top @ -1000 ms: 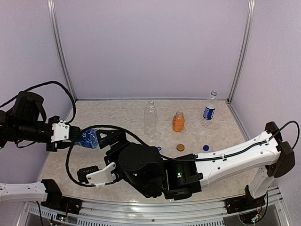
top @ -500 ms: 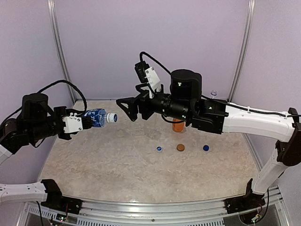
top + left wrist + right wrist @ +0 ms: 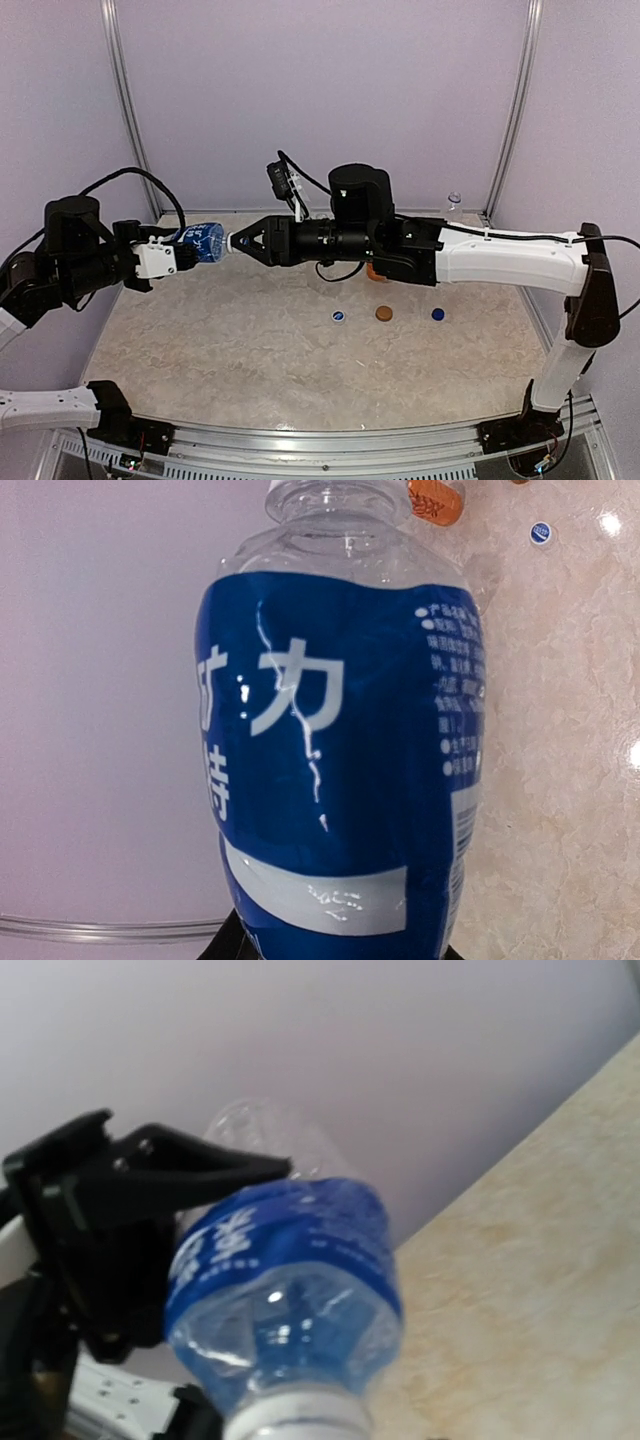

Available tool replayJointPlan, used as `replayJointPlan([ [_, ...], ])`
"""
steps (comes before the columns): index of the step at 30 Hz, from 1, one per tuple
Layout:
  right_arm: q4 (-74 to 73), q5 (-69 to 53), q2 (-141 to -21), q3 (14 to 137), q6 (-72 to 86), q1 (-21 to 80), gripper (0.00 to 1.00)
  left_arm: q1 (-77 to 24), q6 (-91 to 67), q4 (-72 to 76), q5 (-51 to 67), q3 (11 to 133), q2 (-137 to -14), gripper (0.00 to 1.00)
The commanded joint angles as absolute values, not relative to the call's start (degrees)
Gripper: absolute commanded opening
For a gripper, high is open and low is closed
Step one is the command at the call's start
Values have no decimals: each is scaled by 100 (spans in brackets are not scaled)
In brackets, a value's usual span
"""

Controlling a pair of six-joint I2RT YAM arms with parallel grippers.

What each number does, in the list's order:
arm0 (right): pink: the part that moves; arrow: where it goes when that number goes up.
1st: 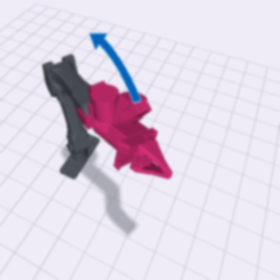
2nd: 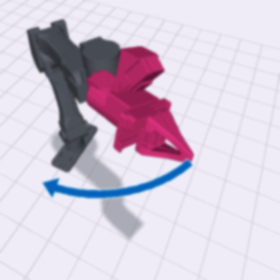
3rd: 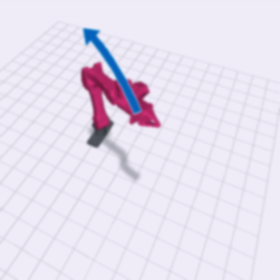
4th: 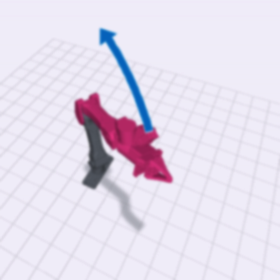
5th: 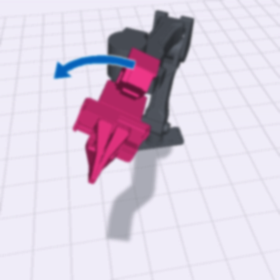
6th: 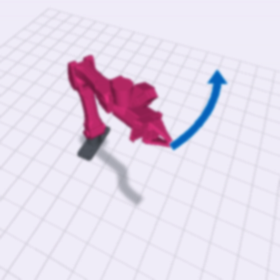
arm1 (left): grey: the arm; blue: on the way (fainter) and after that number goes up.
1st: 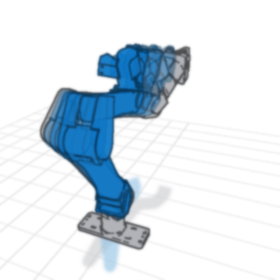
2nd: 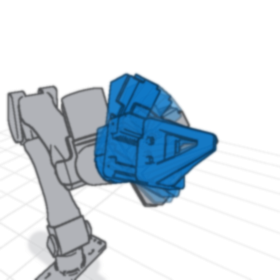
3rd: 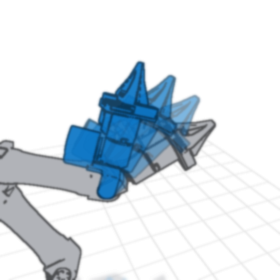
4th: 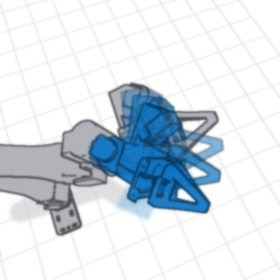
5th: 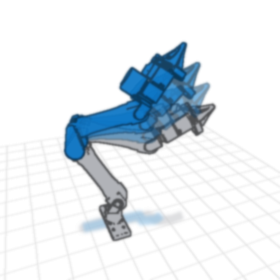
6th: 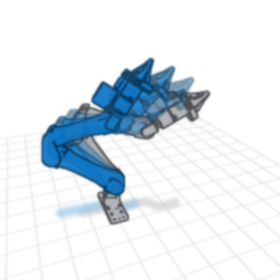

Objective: Unscrew the bottle caps

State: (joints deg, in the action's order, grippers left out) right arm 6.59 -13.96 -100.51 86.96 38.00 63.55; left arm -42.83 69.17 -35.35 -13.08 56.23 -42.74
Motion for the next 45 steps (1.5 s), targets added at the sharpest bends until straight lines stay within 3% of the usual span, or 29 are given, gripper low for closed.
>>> replayJointPlan([
  [1, 611, -1849, -10296, 9033, 4137, 6304, 38, -4315, 6951, -3379, -1323, 5598, -4218, 14],
  [4, 376, -1964, -10406, 9196, 4166, 6296, 37, -4315, 6966, -3329, -1343, 5607, -4227, 14],
  [5, 321, -1977, -10420, 9223, 4162, 6293, 33, -4315, 6971, -3315, -1352, 5612, -4232, 14],
  [7, 320, -1951, -10396, 9220, 4144, 6293, 14, -4313, 6975, -3322, -1353, 5624, -4230, 14],
  [8, 315, -1932, -10379, 9224, 4122, 6297, 0, -4315, 6978, -3322, -1347, 5625, -4223, 14],
  [13, -98, -1861, -10337, 9484, 3442, 6353, 0, -4302, 6695, -3796, -1104, 5777, -4225, 13],
  [20, -1654, -83, -10084, 9942, -1132, 7559, 0, -4289, 5735, -6944, 869, 6784, -4356, 8],
  [25, -1530, 1526, -9839, 9358, -3773, 8398, 0, -4289, 5679, -7983, 1777, 7017, -4409, 7],
  [30, -1159, 3767, -9950, 9253, -5819, 8960, 0, -4289, 5658, -8151, 1870, 7009, -4420, 6],
  [37, 792, 5525, -10206, 8374, -9453, 9347, 0, -4289, 5696, -8211, 1882, 6877, -4399, 5],
  [40, 1347, 5436, -10276, 8234, -9914, 9452, 0, -4289, 5702, -8179, 1883, 6854, -4383, 5],
  [45, 1254, 4972, -10345, 8481, -9298, 9486, 0, -4289, 5671, -8046, 1847, 6902, -4377, 5],
])
